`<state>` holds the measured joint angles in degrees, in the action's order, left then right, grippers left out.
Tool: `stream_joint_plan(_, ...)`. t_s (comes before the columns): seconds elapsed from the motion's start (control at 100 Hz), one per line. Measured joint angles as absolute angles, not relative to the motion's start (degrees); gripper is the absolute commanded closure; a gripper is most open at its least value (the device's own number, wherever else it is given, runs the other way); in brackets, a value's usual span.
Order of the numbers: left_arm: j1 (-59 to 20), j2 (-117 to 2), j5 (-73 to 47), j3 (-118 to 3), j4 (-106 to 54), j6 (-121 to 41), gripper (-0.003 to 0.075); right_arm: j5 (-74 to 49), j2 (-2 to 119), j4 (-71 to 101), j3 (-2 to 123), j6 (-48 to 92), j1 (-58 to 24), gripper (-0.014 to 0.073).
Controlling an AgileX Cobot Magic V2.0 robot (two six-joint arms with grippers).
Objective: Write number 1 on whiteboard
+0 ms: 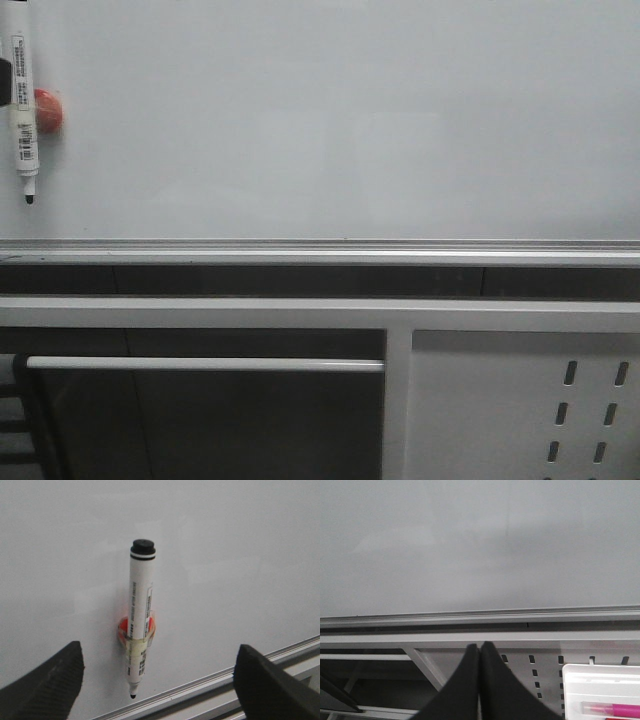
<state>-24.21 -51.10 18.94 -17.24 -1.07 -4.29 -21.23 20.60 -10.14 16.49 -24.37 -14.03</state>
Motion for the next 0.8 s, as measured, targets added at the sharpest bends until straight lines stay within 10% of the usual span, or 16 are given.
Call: stream_joint_plan(0.8, -24.21, -76.95, 56.64, -12.2, -6.31, 3.04, 0.0186, -22.42, 20.6, -10.14, 16.49, -24.37, -14.03, 0.0662)
